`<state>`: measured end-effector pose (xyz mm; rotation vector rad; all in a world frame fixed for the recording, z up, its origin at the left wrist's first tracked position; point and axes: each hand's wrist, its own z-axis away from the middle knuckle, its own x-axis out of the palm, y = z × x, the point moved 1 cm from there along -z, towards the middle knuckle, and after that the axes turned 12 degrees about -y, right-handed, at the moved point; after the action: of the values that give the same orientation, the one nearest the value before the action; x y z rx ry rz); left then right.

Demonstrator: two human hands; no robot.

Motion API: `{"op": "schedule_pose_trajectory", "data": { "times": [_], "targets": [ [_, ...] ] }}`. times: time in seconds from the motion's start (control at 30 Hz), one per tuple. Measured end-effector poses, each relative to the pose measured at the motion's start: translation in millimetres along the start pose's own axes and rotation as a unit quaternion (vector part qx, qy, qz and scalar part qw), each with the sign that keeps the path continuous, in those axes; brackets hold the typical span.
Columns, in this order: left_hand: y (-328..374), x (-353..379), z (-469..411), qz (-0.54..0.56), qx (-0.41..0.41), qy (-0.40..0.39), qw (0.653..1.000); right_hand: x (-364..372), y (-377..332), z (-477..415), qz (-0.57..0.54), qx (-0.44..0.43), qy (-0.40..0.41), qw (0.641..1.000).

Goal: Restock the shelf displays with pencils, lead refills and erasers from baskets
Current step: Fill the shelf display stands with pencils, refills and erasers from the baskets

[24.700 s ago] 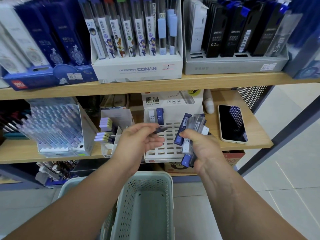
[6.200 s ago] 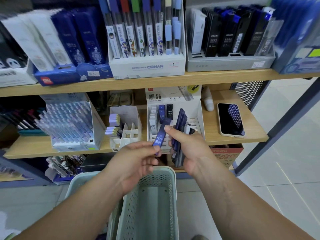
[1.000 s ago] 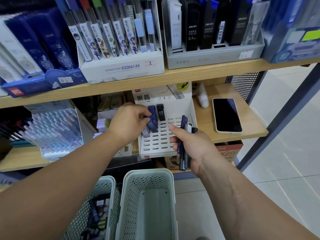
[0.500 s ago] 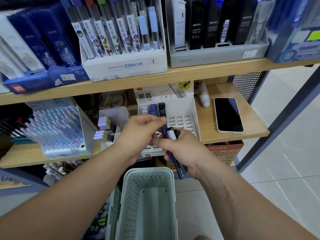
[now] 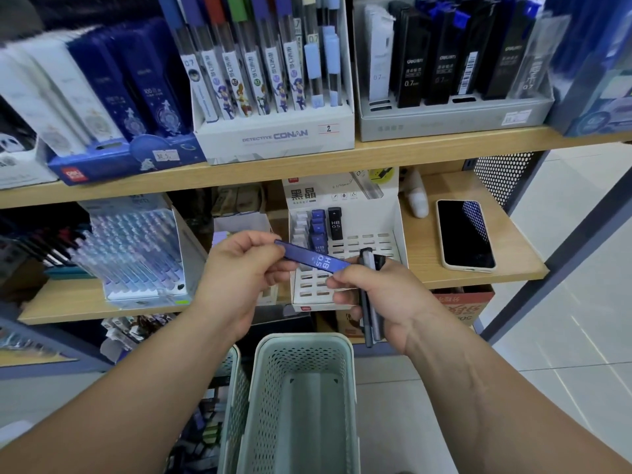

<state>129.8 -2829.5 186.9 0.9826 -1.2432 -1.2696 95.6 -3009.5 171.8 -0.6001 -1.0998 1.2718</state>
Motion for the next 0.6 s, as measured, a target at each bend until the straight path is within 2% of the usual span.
{"op": "schedule_pose_trajectory", "data": {
  "times": [0.07, 0.13, 0.23, 0.3, 0.47, 0.6],
  "targets": [
    [-4, -2, 6, -0.040, -0.014, -0.027, 0.999, -2, -1, -1, -0.012, -0.012, 0.019, 1.000],
    [-9, -5, 11, -0.104, -0.035, -0.086, 0.990, -4, 0, -2, 0.001, -0.022, 0.033, 0.999],
    [-13, -5, 16, -0.203, -0.066, -0.224, 0.951, -4, 3, -4, 0.067, -0.028, 0.036, 0.997],
    [-13, -2, 18, -0.234, -0.084, -0.282, 0.927, -3, 5, -5, 0.088, -0.026, 0.029, 0.995],
    [-14, 7, 14, -0.253, -0.061, -0.265, 0.929, -6, 6, -6, 0.090, -0.024, 0.029, 0.995],
    [-14, 12, 12, -0.244, -0.077, -0.279, 0.926, -8, 9, -9, 0.103, -0.010, 0.033, 0.994]
  ]
}}
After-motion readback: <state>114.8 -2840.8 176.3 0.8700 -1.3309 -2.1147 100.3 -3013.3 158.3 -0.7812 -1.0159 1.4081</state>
